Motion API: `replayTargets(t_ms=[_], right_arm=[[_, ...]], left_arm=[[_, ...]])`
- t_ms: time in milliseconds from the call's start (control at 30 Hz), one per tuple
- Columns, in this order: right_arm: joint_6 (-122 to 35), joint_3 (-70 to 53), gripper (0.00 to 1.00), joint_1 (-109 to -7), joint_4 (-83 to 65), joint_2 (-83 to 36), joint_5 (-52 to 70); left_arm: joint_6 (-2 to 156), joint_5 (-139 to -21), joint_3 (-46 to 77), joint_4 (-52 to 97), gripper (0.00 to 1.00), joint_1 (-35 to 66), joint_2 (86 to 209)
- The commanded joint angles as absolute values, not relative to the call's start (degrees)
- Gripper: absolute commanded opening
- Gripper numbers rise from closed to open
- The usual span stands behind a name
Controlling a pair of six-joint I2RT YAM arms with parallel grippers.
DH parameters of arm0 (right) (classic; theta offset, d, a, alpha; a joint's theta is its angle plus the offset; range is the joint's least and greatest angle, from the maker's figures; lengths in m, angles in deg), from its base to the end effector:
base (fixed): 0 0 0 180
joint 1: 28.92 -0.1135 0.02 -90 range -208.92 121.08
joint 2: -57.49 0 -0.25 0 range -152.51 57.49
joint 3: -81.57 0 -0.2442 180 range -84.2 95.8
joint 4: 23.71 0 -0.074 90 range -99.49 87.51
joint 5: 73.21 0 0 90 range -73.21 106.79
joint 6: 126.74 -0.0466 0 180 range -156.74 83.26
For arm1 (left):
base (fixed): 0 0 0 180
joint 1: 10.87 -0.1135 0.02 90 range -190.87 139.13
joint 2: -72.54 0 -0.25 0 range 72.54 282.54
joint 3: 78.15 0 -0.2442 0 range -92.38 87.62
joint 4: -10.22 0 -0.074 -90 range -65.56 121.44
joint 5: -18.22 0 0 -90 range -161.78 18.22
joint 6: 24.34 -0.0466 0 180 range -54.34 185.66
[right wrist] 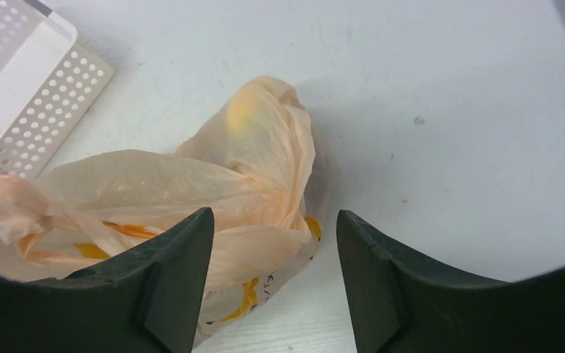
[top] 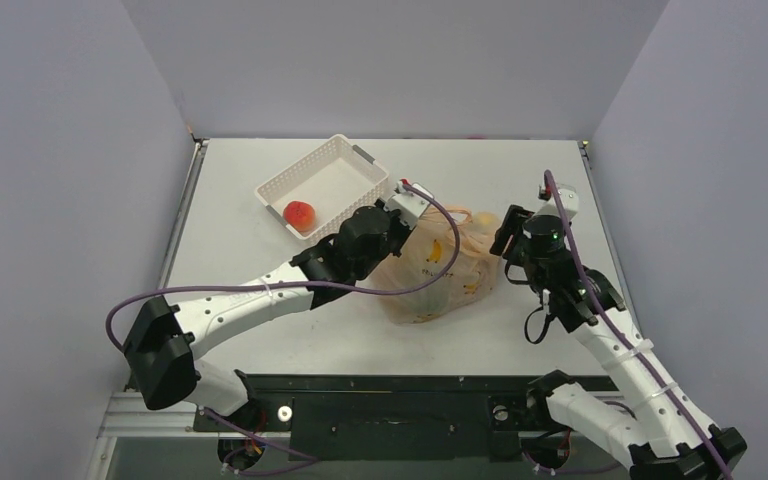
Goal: Take the fake fruits out of the plastic bag
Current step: Untie the plastic bag at the center of the board.
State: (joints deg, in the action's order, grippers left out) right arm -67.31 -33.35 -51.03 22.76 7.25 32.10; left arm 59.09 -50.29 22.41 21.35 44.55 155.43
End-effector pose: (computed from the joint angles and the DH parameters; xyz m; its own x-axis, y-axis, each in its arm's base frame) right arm 0.1876 0.0629 0.3058 -0.4970 0.3276 -0.8035 0.1139 0.9426 0.3138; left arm 0.2107 -0.2755 0.3173 -0.0773 0.2997 -0.9509 0.5775 0.7909 0.2023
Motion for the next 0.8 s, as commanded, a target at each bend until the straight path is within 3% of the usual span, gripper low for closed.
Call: replayTargets(t_ms=[0, 233, 767], right_arm=[[-62.04, -27.62, 0.6, -58.4, 27.04, 6.3, 49.4], [-51.16, -30.42, 0.64, -69.46, 16.38, 7.39, 45.9], [-53.59, -37.64, 0.67, -62.57, 3.62, 2.95, 32.75]], left_arm=[[60.19, -49.25, 22.3, 18.03, 0.0, 45.03, 153.01], [60.35, -49.2, 22.26, 18.03, 0.0, 45.03, 153.02], [60.49, -49.49, 23.41, 16.86, 0.0, 45.12, 150.61]])
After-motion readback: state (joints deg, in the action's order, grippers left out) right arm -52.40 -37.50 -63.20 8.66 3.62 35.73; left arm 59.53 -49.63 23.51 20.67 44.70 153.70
